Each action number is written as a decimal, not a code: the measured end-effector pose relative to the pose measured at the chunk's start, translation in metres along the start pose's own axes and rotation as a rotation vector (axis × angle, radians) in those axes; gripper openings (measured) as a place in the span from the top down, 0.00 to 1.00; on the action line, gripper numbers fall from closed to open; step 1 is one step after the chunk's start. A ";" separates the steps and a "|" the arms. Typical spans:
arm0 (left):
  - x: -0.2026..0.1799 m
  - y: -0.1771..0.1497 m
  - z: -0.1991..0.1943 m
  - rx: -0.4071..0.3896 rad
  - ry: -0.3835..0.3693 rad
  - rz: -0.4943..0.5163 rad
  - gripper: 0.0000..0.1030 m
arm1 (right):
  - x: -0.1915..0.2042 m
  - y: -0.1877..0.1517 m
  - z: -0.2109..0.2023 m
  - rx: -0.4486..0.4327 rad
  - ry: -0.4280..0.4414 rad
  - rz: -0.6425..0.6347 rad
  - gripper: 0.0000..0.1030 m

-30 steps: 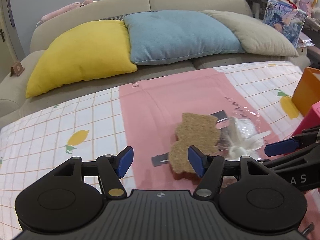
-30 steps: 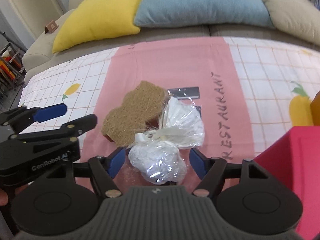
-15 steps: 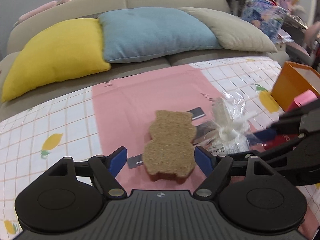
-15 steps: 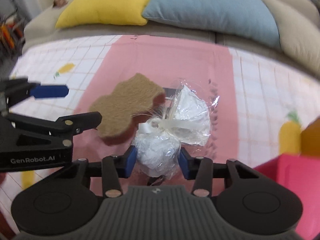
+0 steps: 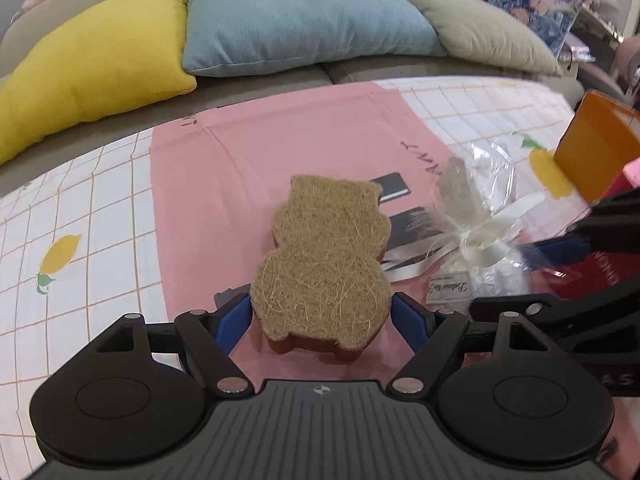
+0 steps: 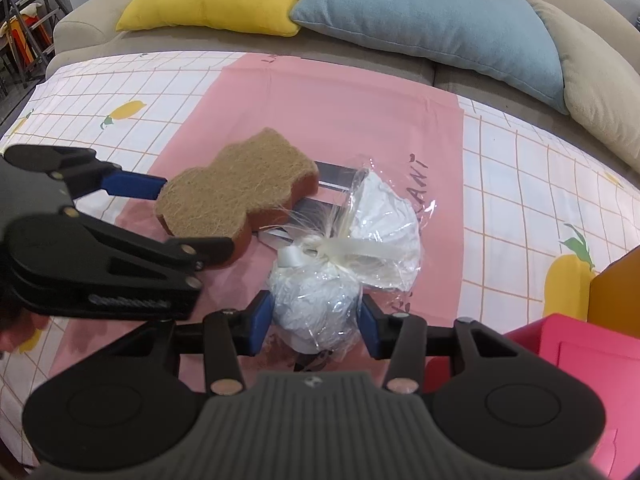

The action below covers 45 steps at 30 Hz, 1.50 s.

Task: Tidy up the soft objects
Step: 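Lift and carry the sponge and wrapped bundle with both tools over the orange box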

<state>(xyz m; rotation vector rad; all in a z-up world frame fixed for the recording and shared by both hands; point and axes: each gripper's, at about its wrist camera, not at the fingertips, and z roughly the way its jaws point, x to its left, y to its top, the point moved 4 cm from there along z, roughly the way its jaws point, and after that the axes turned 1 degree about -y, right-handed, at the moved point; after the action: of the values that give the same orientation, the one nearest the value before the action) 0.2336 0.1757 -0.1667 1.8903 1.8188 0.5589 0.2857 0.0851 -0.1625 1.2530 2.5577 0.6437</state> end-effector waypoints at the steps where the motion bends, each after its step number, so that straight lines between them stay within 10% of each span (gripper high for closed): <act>1: -0.001 -0.001 0.003 0.005 0.010 0.006 0.10 | 0.000 0.000 0.000 0.000 0.000 0.001 0.55; 31: -0.003 -0.015 0.015 -0.024 0.156 -0.186 0.00 | 0.001 -0.006 0.003 0.016 -0.002 -0.033 0.50; 45: -0.003 -0.007 0.011 -0.060 0.099 -0.168 0.22 | 0.002 -0.008 0.000 0.006 0.000 -0.054 0.52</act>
<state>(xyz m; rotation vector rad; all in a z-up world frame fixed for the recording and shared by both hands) 0.2338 0.1721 -0.1799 1.6782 1.9778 0.6497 0.2789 0.0823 -0.1664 1.1815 2.5863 0.6250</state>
